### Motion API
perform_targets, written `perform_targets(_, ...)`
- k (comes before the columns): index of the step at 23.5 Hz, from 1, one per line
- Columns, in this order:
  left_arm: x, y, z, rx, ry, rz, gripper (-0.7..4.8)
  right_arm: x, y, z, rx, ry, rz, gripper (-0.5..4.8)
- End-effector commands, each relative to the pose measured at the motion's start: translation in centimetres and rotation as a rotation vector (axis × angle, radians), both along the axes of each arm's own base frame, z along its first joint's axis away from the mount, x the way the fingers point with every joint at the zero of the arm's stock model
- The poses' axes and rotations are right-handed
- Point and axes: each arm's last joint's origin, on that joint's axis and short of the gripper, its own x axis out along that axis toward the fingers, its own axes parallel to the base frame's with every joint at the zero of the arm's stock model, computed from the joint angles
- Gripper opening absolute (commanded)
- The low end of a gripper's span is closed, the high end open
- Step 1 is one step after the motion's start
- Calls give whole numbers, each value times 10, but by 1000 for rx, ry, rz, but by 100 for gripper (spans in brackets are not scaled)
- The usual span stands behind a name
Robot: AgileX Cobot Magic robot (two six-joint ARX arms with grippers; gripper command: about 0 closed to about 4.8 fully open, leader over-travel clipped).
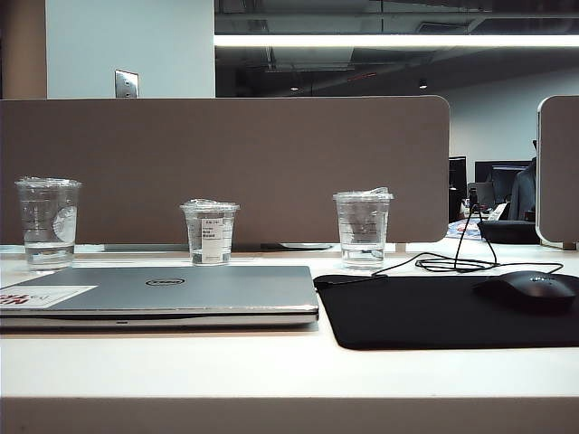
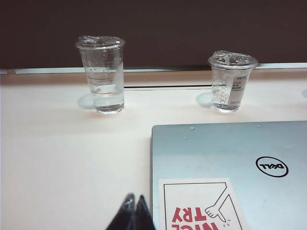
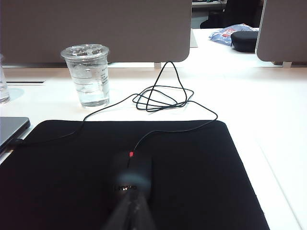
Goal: Pick up the coffee cup on the right and place it on the right side of the laptop.
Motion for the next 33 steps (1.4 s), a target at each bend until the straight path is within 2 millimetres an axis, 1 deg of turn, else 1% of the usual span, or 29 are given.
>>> perform_targets(1,0,0,2,7,-11,-3,-5,0,0,3,0,-22,0,-5)
perform_targets(11,0,0,3,7,-17,-4,-5,0,0,4,0,-30,0,-5)
perform_targets(13,0,0,5,-22,-28,-3,-5,-1,0,6,0,-35,0,-5)
perform_targets(14,-1,0,8,-68,-55,-4,-5,-1,0,8,0,-40,-1,-5)
perform_targets(15,-1,0,10,-74,-61,-4,-5,-1,0,10,0,-43,-3,-5)
perform_targets(19,-3,0,18,-77,-84,-6,-5,-4,0,21,2,-72,-3,-5)
perform_targets(25,-7,-1,33,-81,-118,-57,-5,-8,0,40,4,-123,-2,-5)
perform_targets(29,-11,-1,48,-125,-157,-62,-5,-12,0,53,5,-162,-2,-5)
perform_targets(30,-12,-2,55,-124,-164,-81,-5,-14,0,58,5,-176,-2,-5)
perform_targets(33,-12,-3,65,-122,-158,-111,-5,-15,0,63,5,-187,3,-5)
